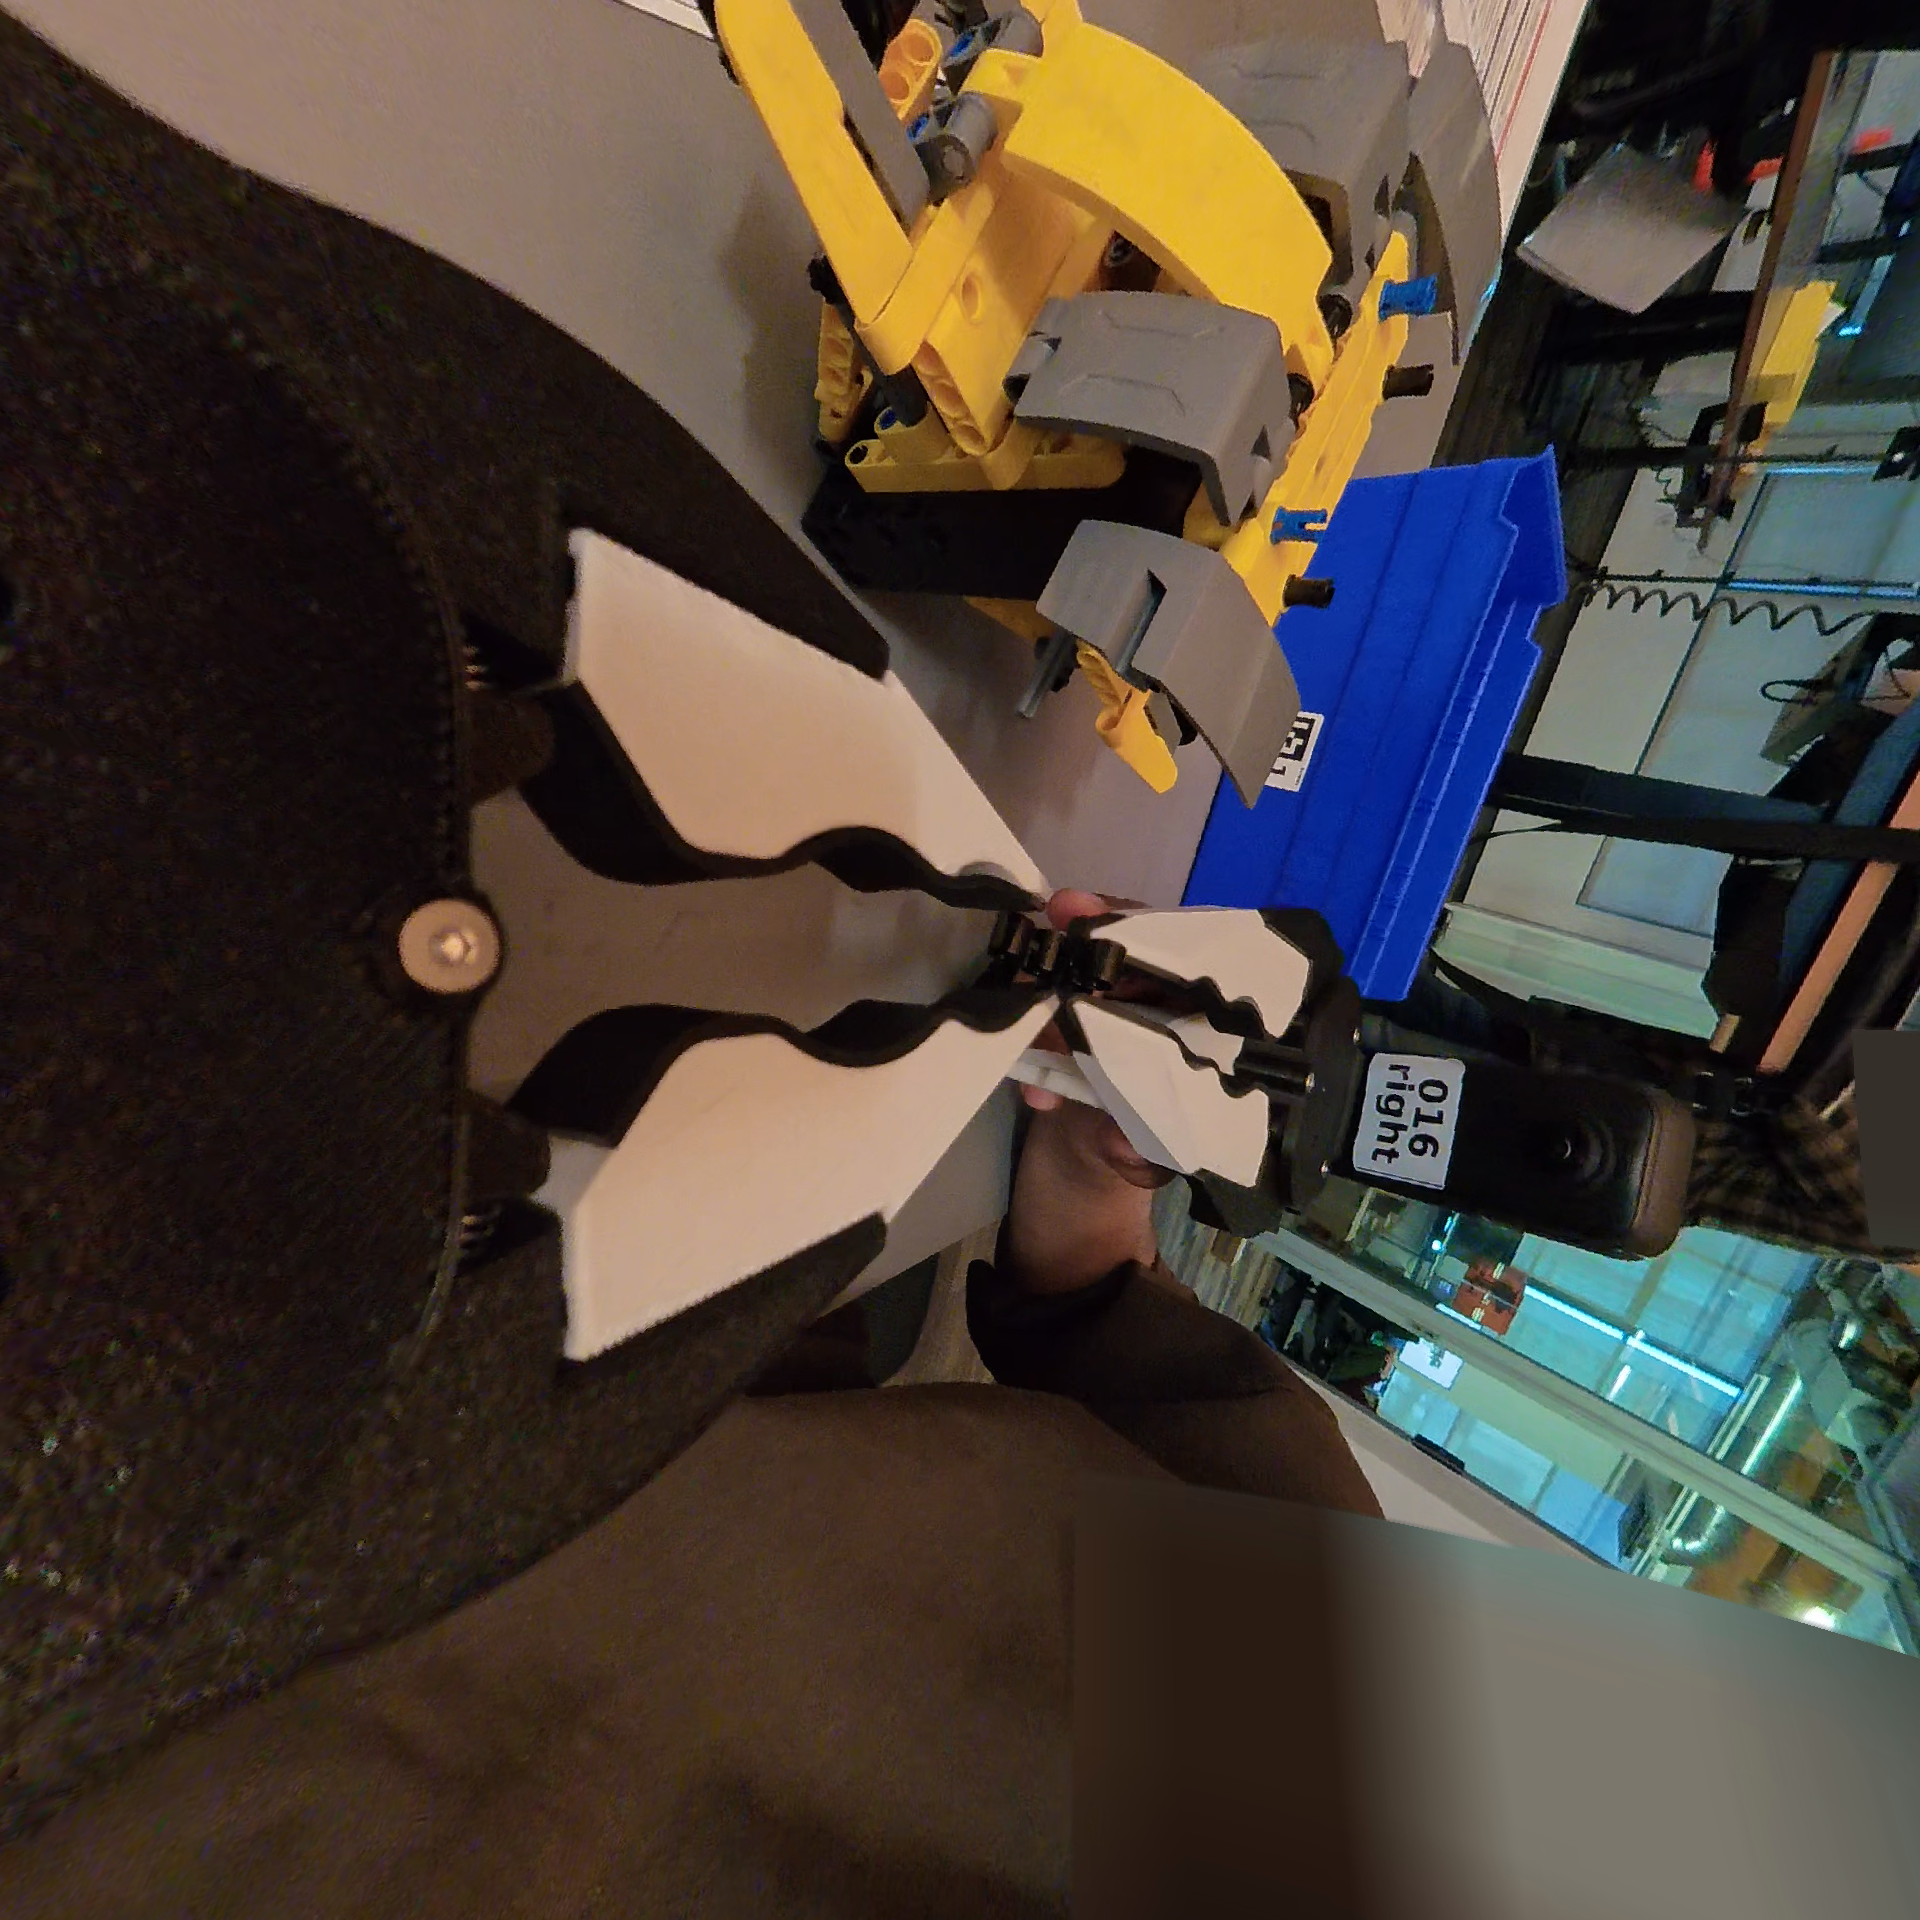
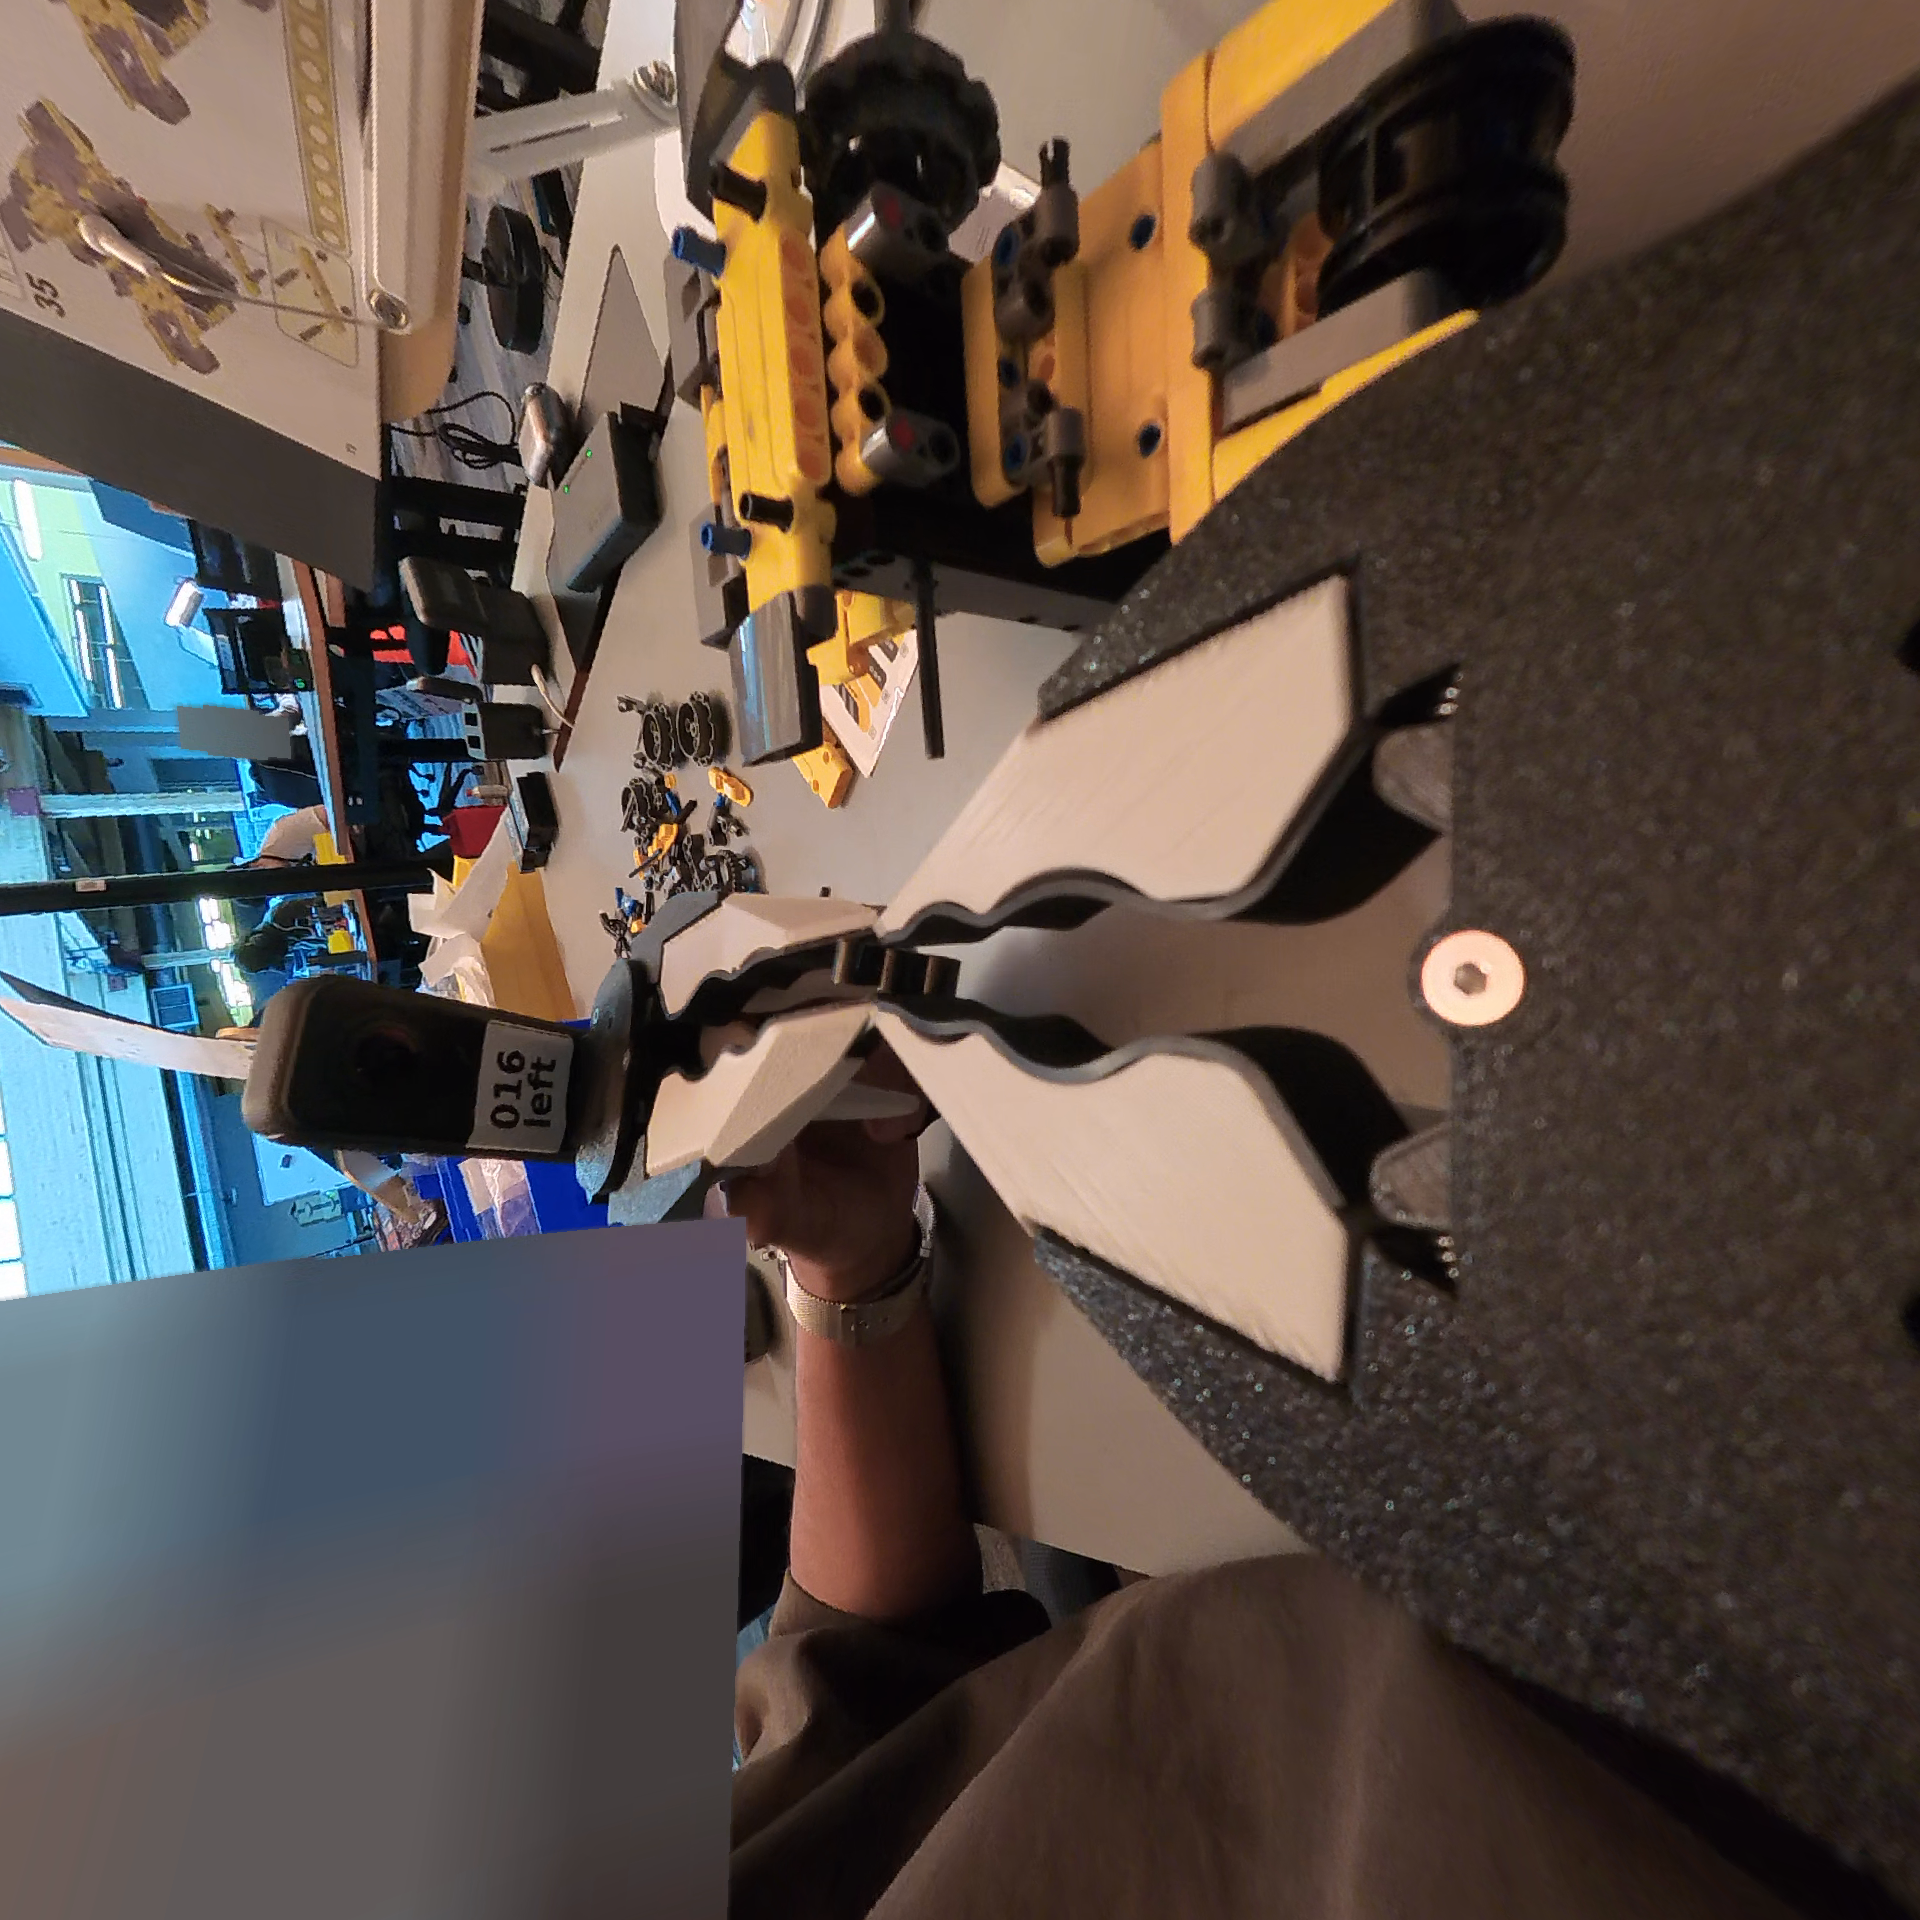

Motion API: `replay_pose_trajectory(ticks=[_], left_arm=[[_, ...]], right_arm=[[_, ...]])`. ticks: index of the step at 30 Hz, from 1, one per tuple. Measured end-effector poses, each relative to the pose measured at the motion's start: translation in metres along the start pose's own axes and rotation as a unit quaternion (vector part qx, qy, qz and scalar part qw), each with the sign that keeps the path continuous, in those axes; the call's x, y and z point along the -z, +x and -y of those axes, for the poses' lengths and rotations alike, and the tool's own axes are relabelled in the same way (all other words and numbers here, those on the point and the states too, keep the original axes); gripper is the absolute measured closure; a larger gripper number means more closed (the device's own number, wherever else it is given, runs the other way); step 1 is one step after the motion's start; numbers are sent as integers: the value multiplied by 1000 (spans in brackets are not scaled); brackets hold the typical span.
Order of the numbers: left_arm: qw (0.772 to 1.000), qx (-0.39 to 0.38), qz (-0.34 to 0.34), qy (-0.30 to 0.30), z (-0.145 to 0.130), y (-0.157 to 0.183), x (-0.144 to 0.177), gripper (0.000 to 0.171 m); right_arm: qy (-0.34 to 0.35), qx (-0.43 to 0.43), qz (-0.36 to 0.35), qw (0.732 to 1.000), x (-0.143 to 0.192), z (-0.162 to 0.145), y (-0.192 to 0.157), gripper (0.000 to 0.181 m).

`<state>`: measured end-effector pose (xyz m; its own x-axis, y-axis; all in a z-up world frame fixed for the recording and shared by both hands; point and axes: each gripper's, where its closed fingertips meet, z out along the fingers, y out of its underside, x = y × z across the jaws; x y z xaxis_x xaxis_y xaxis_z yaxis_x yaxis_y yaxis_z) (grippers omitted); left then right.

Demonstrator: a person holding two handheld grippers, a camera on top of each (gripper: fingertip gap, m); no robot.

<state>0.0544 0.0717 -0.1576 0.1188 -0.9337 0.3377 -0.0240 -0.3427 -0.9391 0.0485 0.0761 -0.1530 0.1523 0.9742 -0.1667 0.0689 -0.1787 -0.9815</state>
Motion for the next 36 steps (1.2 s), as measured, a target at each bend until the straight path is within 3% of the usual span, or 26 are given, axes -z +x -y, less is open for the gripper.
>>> replay_pose_trajectory(ticks=[15, 24, 36], left_arm=[[1000, 14, -9, 3, 3, 2, 1, 164], [1000, 9, 8, -9, 1, -7, 9, 164], [985, -36, 109, -126, -38, -50, 19, 164]], right_arm=[[8, -5, 0, 1000, 1, 3, 1, 172], [-23, 3, -31, 999, -1, -8, 12, 155], [0, 52, -62, 997, 8, 8, 13, 155]])
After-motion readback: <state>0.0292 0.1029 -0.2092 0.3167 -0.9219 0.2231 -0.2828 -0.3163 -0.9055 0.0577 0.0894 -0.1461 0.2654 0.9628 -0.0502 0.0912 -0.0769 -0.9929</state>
